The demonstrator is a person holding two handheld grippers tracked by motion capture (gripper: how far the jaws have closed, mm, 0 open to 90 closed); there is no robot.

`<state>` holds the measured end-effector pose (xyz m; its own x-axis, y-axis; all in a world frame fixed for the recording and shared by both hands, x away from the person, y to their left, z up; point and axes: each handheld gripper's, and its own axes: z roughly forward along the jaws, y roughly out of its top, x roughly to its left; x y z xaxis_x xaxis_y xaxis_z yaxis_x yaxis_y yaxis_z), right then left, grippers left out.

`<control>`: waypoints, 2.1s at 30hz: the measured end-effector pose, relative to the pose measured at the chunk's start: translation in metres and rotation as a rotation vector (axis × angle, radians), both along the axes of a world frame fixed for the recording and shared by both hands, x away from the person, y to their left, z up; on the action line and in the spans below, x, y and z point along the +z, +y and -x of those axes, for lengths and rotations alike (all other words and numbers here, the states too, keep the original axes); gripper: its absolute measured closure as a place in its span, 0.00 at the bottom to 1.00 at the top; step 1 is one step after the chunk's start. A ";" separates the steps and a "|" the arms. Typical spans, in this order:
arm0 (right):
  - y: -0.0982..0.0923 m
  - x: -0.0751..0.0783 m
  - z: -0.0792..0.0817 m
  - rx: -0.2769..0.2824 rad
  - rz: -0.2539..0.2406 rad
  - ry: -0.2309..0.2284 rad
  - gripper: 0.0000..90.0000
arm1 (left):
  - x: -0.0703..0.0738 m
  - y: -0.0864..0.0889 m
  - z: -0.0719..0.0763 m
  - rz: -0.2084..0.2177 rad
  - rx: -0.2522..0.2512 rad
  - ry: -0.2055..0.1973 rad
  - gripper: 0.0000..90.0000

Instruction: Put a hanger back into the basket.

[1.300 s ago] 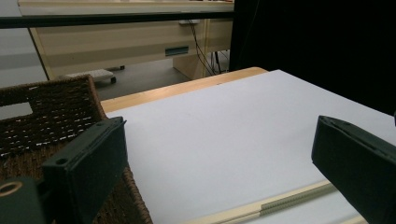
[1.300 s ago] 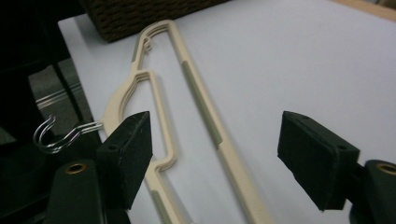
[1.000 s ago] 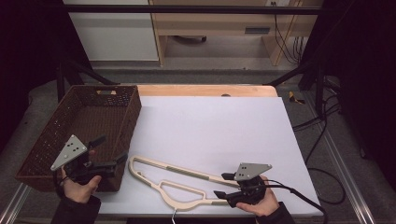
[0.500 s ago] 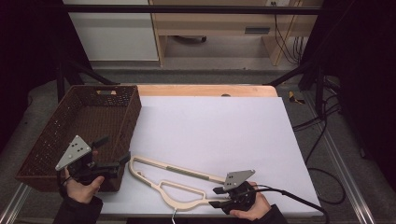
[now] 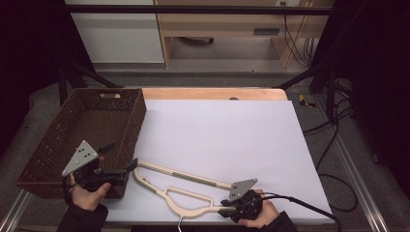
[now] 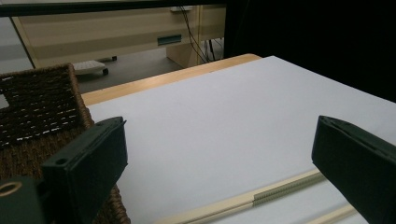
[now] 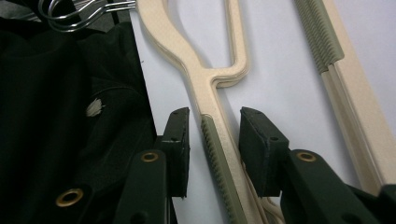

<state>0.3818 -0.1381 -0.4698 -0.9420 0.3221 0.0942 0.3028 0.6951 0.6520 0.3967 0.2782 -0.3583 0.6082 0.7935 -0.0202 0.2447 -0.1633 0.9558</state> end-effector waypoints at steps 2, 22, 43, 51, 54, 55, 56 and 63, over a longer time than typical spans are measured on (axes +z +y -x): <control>0.000 0.000 0.000 0.003 0.000 -0.002 0.71 | 0.000 -0.001 0.000 0.000 -0.001 0.001 0.04; 0.054 0.026 0.001 0.028 -0.169 -0.079 0.52 | -0.003 -0.002 -0.002 -0.005 -0.003 0.012 0.04; 0.122 0.008 0.000 -0.088 -0.132 0.009 0.53 | -0.002 -0.001 -0.001 0.001 0.006 0.005 0.04; 0.126 -0.007 0.002 -0.074 -0.083 0.036 0.64 | -0.003 -0.001 -0.002 -0.004 0.005 0.008 0.04; 0.126 -0.007 0.002 -0.064 -0.083 0.042 0.69 | -0.003 -0.002 -0.002 -0.005 0.005 0.009 0.04; 0.126 -0.007 0.002 -0.060 -0.079 0.046 0.69 | -0.003 -0.002 -0.002 -0.005 0.005 0.008 0.04; 0.126 -0.007 0.002 -0.063 -0.082 0.048 0.70 | -0.003 -0.003 -0.002 -0.007 0.004 0.009 0.04; 0.127 -0.007 0.003 -0.104 -0.086 0.074 0.78 | -0.004 -0.003 -0.003 -0.011 0.002 0.015 0.04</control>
<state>0.3789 -0.0115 -0.4766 -0.8934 0.4054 0.1937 0.4199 0.6001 0.6808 0.3993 0.2750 -0.3627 0.6064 0.7949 -0.0207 0.2589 -0.1728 0.9503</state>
